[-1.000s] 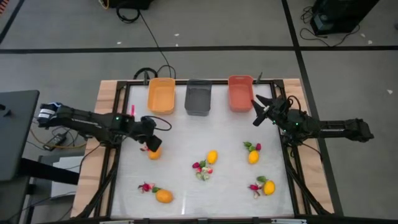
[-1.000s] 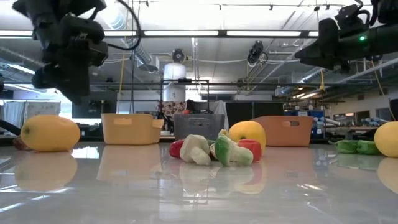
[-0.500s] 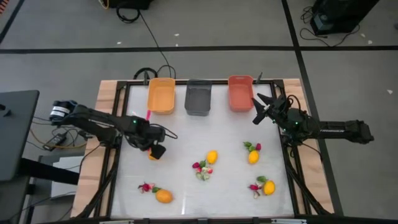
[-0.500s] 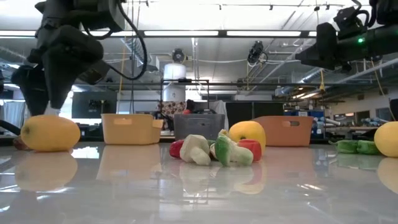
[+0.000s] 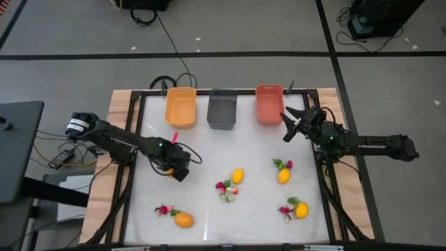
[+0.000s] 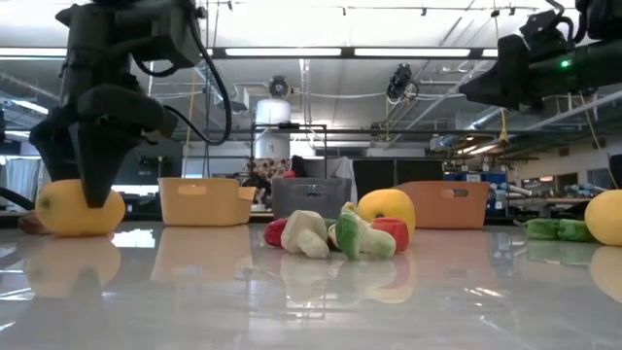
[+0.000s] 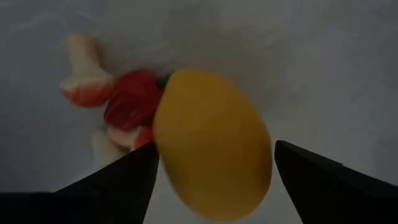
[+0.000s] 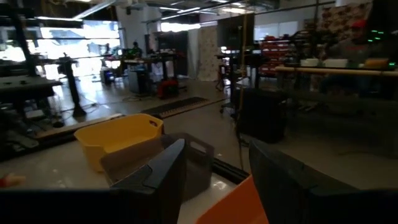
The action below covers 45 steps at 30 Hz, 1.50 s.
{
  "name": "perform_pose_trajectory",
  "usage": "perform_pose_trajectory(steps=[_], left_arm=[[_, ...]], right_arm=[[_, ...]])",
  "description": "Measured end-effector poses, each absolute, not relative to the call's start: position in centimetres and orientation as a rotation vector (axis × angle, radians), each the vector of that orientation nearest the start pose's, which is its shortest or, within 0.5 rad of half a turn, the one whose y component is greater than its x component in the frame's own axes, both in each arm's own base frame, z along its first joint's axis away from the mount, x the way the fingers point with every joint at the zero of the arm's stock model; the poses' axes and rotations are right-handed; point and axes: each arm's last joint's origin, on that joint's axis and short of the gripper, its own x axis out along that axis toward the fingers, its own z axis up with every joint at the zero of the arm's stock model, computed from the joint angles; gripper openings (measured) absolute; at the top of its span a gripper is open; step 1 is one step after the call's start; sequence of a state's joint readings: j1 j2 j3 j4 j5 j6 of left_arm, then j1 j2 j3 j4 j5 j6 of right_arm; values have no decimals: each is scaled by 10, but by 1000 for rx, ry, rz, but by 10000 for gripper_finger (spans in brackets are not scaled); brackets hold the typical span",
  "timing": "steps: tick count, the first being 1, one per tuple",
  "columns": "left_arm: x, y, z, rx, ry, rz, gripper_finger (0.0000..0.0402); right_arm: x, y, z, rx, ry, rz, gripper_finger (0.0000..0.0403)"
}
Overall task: Sort produce into baskets
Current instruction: Put the yellow lemon into the yellow bin
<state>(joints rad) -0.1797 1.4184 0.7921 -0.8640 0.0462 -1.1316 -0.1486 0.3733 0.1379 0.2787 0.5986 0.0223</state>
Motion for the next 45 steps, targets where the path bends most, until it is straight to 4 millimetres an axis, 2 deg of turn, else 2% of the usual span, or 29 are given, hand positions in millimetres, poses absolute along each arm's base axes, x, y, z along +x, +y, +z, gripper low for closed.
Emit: perform_pose_trajectory(steps=[4,12,17,22,27,35,40,45], left_arm=[[219,-41,169,-793,1407,678,308],[221,-38,173,-795,1407,677,237],[232,-32,189,-769,1363,632,245],[245,-18,213,-714,1307,592,252],[250,10,243,-580,1281,638,253],[253,77,287,-485,1148,698,254],[242,120,294,-478,1090,768,254],[237,151,289,-459,1065,820,254]], right_arm=[[115,-33,205,30,-52,-697,186],[115,-32,205,35,-55,-695,186],[116,-32,205,41,-58,-682,186],[116,-31,205,47,-59,-627,186],[118,-29,205,99,-68,-559,186],[122,-28,201,113,-30,-505,186],[125,-28,197,126,1,-488,186],[126,-28,193,126,41,-489,186]])
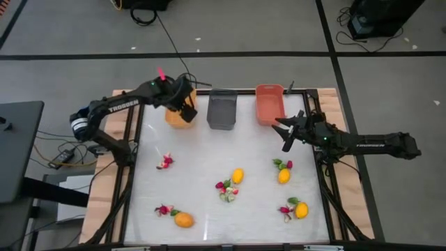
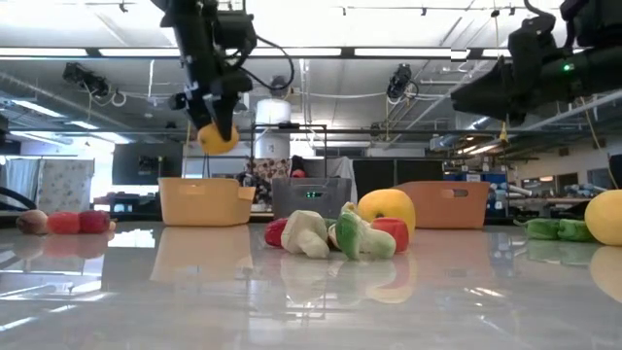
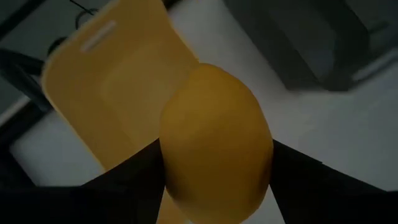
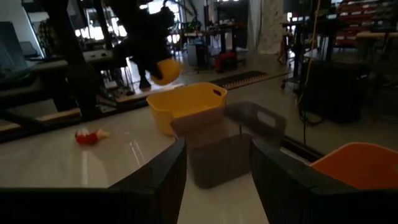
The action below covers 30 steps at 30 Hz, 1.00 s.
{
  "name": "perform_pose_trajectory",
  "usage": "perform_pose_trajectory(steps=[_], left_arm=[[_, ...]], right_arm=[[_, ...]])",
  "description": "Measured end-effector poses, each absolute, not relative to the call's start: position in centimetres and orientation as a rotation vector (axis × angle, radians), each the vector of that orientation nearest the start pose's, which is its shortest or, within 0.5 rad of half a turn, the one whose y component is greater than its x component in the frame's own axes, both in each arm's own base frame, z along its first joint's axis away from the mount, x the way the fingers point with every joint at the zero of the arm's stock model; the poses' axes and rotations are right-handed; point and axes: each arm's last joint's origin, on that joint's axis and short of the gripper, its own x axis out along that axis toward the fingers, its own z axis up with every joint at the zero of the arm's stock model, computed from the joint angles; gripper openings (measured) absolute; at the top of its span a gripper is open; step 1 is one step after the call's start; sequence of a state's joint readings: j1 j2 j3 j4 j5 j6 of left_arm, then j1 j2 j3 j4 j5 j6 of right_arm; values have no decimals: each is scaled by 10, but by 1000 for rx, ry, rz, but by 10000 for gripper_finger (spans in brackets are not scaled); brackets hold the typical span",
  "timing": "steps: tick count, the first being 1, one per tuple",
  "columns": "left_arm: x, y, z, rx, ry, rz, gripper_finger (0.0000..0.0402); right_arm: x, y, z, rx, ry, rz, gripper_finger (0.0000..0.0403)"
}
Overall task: Sort produce into baskets
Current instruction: Put the yellow lemon into the yellow bin
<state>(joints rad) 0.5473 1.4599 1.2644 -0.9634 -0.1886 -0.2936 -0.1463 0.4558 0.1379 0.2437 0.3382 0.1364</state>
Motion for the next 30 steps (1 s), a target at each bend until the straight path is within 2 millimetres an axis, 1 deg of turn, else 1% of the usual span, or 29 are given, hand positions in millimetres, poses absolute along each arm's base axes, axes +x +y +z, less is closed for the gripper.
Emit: perform_pose_trajectory(steps=[5,10,18,23,27,30], left_arm=[[240,173,283,-426,1023,837,254],[241,189,270,-414,1060,847,254],[240,216,239,-431,1155,870,254],[239,232,213,-458,1238,879,254],[241,239,193,-476,1296,876,255],[244,243,182,-462,1326,860,255]], right_arm=[[127,-29,193,126,42,-495,186],[127,-29,194,131,29,-497,186],[127,-28,191,177,49,-494,186],[127,-28,190,177,61,-493,186],[127,-28,190,177,61,-494,186],[126,-29,190,183,58,-510,186]])
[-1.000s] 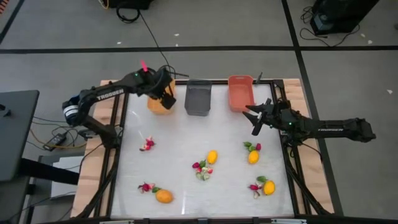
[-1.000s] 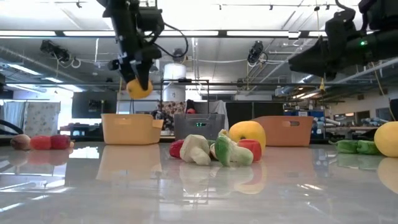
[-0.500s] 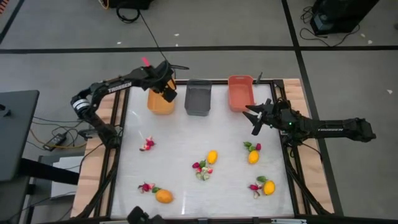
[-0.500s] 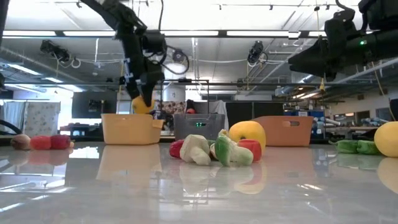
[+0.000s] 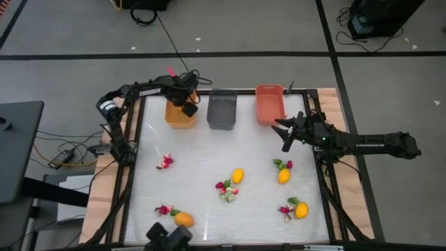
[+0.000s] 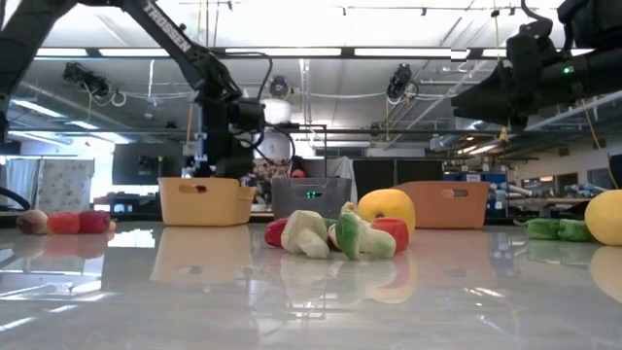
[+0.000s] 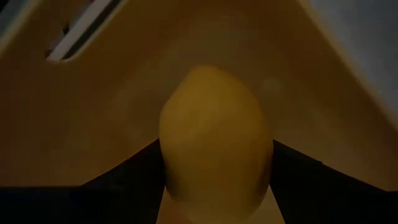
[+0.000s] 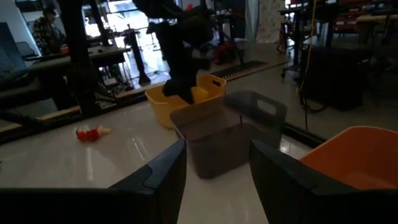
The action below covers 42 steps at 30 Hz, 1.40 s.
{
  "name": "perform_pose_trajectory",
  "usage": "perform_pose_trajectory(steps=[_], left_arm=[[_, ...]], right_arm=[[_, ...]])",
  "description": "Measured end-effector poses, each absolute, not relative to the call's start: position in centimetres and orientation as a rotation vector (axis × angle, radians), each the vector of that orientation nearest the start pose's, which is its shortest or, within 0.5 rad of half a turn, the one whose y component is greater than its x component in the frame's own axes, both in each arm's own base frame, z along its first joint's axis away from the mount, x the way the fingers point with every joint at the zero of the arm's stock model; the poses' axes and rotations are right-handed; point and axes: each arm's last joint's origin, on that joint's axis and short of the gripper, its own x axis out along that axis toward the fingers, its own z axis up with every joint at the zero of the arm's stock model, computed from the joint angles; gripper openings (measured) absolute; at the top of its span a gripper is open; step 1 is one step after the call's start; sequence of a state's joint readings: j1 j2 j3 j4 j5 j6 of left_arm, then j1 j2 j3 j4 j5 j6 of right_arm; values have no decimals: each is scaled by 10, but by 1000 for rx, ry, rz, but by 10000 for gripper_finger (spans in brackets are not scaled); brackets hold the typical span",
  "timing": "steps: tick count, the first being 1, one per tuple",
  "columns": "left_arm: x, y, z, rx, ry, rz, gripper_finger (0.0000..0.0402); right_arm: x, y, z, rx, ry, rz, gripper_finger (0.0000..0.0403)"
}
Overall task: Sort produce into baskets
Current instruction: Put the yellow lemon into the yellow bin
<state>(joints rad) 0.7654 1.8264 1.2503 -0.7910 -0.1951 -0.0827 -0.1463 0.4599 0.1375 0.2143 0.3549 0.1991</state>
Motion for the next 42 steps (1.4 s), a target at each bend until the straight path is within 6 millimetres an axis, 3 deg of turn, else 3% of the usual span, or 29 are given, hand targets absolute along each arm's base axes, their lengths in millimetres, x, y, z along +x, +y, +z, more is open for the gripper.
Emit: perform_pose_trajectory(steps=[8,19,28,35,42], left_arm=[[243,243,180,-446,1349,876,280],[230,226,224,-421,1273,944,305],[254,156,262,-307,1194,793,293],[283,97,263,-168,1191,591,287],[305,65,268,-125,1050,501,286]], right_arm=[[126,-29,187,195,84,-537,186],[125,-30,185,211,98,-554,186],[126,-29,184,194,113,-538,186],[136,-25,176,154,211,-318,186],[141,-24,174,220,433,-311,187]])
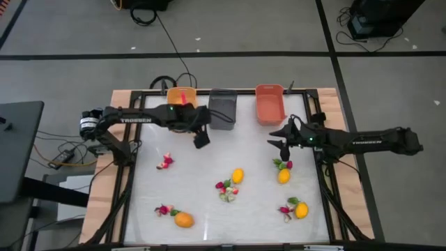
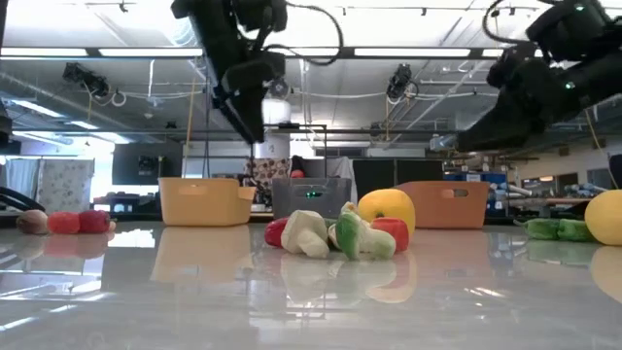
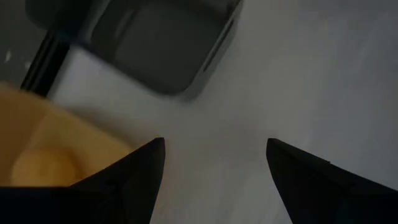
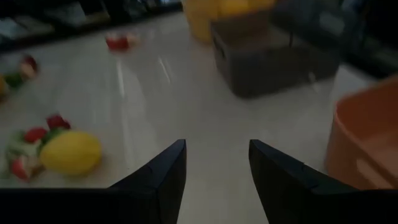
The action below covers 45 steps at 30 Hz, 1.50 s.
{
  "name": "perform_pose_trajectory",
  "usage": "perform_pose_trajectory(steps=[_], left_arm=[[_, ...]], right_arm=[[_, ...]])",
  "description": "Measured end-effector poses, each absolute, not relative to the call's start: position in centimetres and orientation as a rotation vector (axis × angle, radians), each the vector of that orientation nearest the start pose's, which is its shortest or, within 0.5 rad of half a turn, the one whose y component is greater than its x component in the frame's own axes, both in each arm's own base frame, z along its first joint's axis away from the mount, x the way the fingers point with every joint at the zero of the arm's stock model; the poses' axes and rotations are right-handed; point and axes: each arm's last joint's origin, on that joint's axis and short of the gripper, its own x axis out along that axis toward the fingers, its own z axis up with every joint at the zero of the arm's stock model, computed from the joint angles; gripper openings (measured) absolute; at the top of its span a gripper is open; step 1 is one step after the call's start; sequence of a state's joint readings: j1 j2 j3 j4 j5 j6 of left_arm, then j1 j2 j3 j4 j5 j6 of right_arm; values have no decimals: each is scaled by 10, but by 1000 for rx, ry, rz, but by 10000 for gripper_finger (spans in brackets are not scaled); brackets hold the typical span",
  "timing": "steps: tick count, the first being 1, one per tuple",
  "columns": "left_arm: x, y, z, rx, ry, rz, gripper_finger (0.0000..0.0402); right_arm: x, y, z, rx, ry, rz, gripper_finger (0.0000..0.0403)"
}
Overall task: Sort produce into baskets
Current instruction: Put the yellow lemon into the yellow bin
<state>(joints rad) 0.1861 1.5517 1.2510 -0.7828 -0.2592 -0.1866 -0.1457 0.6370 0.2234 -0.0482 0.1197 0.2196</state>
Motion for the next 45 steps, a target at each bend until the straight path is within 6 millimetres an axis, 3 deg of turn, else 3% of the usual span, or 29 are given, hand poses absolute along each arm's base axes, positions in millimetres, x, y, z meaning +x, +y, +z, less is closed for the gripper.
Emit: perform_pose_trajectory(steps=[6,11,21,29,36,45], left_arm=[[316,59,273,-58,955,425,286],[324,56,273,-13,911,354,286],[345,45,246,31,952,281,286],[368,17,223,63,915,205,286],[379,-14,206,55,910,151,286],[376,-51,205,36,904,119,286]], right_arm=[[145,-18,199,245,630,-231,188],[157,-3,217,300,684,-140,188],[169,34,220,648,936,-267,188],[163,66,229,672,1195,-336,188],[162,93,239,268,1339,-59,188],[173,117,207,-350,1438,232,216]])
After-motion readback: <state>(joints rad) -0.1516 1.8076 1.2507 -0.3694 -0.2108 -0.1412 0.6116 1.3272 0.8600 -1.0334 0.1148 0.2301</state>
